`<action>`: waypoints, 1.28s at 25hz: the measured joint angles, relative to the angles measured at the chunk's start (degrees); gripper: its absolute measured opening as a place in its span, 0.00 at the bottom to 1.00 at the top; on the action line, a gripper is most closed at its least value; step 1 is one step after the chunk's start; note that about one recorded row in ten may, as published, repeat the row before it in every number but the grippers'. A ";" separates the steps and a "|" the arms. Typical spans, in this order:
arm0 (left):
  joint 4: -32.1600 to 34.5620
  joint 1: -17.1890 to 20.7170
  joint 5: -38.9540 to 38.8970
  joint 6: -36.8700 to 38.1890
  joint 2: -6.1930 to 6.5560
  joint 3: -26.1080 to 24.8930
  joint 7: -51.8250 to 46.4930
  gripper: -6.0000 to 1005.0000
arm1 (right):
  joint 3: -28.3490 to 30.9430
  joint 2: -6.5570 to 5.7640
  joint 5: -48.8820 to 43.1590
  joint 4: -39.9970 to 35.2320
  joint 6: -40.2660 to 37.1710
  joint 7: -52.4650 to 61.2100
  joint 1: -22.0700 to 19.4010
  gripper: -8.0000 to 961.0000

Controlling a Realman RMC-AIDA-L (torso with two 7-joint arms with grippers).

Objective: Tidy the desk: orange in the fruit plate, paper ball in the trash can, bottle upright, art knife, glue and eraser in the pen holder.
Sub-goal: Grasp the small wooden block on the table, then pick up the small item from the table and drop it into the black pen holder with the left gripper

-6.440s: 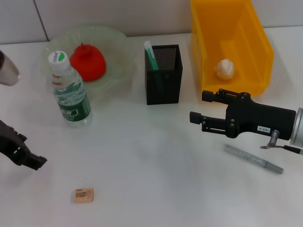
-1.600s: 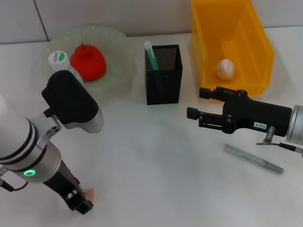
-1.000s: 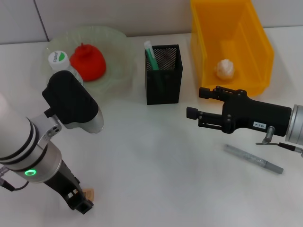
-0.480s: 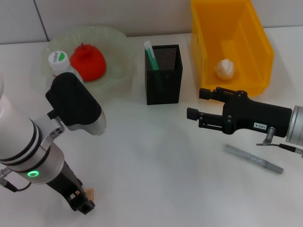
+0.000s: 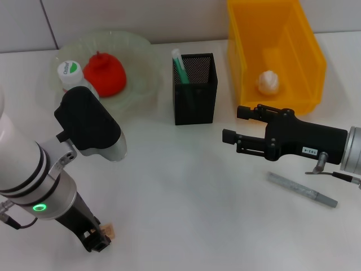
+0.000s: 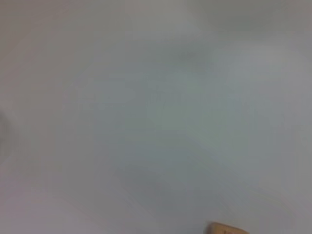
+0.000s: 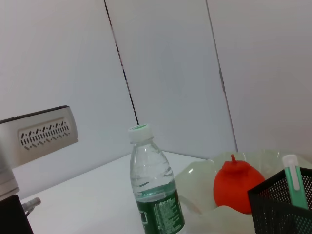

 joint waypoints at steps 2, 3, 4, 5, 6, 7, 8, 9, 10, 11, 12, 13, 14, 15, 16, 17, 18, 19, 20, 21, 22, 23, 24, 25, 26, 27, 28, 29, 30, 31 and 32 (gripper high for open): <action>0.00 0.00 0.00 -0.03 0.00 0.00 0.00 0.42 | -0.01 0.00 0.00 0.00 0.00 0.00 0.00 0.79; 0.00 -0.01 0.00 -0.08 0.00 0.00 0.01 0.40 | -0.01 0.00 0.00 0.00 0.00 0.00 0.00 0.79; 0.00 -0.02 0.00 -0.12 0.00 0.00 0.02 0.39 | -0.02 0.00 0.00 0.00 0.00 0.00 0.00 0.79; 0.00 -0.03 0.00 -0.20 0.00 0.00 0.02 0.39 | -0.02 0.00 0.00 0.00 0.00 0.00 0.00 0.79; 0.01 -0.04 0.00 -0.27 0.00 0.00 0.02 0.39 | -0.02 0.00 0.00 0.00 -0.02 0.00 0.00 0.79; 0.01 -0.04 0.00 -0.27 0.00 0.00 0.02 0.39 | -0.02 0.00 0.00 0.00 -0.09 0.00 0.00 0.79; 0.00 -0.05 0.00 -0.35 0.00 0.00 0.00 0.39 | -0.01 0.00 0.00 0.00 -0.23 0.00 0.00 0.79; 0.00 -0.06 -0.08 -0.43 0.00 -0.04 -0.13 0.39 | 0.00 0.00 0.00 0.00 -0.45 0.00 0.00 0.79; 0.00 -0.06 -0.16 -0.47 0.00 -0.09 -0.23 0.38 | 0.01 0.00 0.00 0.00 -0.57 0.00 0.00 0.79; 0.00 -0.07 -0.19 -0.48 0.00 -0.11 -0.28 0.37 | 0.03 0.00 0.00 0.00 -0.64 0.00 0.00 0.79; 0.00 -0.07 -0.19 -0.48 0.00 -0.11 -0.28 0.35 | 0.04 0.00 0.00 0.00 -0.67 -0.01 0.00 0.79; 0.00 -0.08 -0.23 -0.53 0.00 -0.14 -0.31 0.34 | 0.04 0.00 0.00 0.00 -0.67 -0.01 0.00 0.79; 0.00 -0.09 -0.24 -0.56 0.00 -0.08 -0.32 0.33 | 0.05 0.00 0.00 0.00 -0.68 -0.02 0.00 0.79; 0.00 -0.10 -0.25 -0.57 0.00 -0.05 -0.32 0.31 | 0.05 0.00 0.00 0.00 -0.69 -0.02 0.00 0.79; 0.02 -0.11 -0.25 -0.58 0.00 -0.03 -0.33 0.29 | 0.06 0.00 0.00 0.00 -0.70 -0.03 0.00 0.79; 0.26 -0.16 -0.26 -0.61 0.00 0.00 -0.39 0.26 | 0.06 0.00 0.00 0.00 -0.70 -0.04 0.00 0.79; 0.26 -0.16 -0.26 -0.61 0.00 0.00 -0.39 0.26 | 0.08 0.00 0.00 0.00 -0.70 -0.04 0.00 0.79; 0.43 -0.17 -0.26 -0.61 0.00 0.00 -0.41 0.26 | 0.08 0.00 0.00 0.00 -0.70 -0.04 0.00 0.79; 0.71 -0.20 -0.26 -0.61 0.00 0.00 -0.43 0.26 | 0.07 0.00 0.00 0.02 -0.70 -0.05 -0.01 0.79; 0.71 -0.20 -0.26 -0.61 0.00 0.00 -0.43 0.26 | 0.07 0.00 0.00 0.02 -0.70 -0.05 -0.01 0.79; 0.77 -0.25 -0.27 -0.61 0.00 0.00 -0.42 0.26 | 0.07 0.00 0.00 0.04 -0.70 -0.06 0.00 0.79; 0.77 -0.25 -0.27 -0.61 0.00 0.00 -0.42 0.26 | 0.07 0.00 0.00 0.04 -0.70 -0.06 0.00 0.79; 0.78 -0.32 -0.26 -0.61 0.00 0.00 -0.39 0.26 | 0.08 0.00 0.00 0.05 -0.70 -0.06 0.00 0.79; 0.79 -0.34 -0.26 -0.61 0.00 0.00 -0.39 0.26 | 0.08 0.00 0.00 0.06 -0.70 -0.07 0.00 0.79; 0.86 -0.38 -0.26 -0.61 0.00 0.00 -0.40 0.26 | 0.08 0.00 0.00 0.07 -0.67 -0.07 0.00 0.79; 0.99 -0.42 -0.26 -0.61 0.00 0.00 -0.41 0.26 | 0.08 0.00 0.00 0.08 -0.54 -0.08 0.00 0.79; 1.27 -0.45 -0.26 -0.61 0.00 0.00 -0.43 0.26 | 0.08 0.00 0.00 0.08 -0.54 -0.08 0.00 0.79; 1.57 -0.45 -0.26 -0.61 0.00 0.00 -0.43 0.26 | 0.08 0.00 0.00 0.09 -0.50 -0.08 0.00 0.79; 1.87 -0.45 -0.26 -0.61 0.00 0.00 -0.43 0.26 | 0.08 0.00 0.00 0.09 -0.45 -0.08 0.00 0.79; 2.37 -0.44 -0.26 -0.61 0.00 0.00 -0.44 0.26 | 0.08 0.00 0.00 0.09 -0.37 -0.09 0.00 0.79; 2.78 -0.41 -0.26 -0.61 0.00 0.00 -0.44 0.26 | 0.07 0.00 0.00 0.09 -0.23 -0.10 0.00 0.79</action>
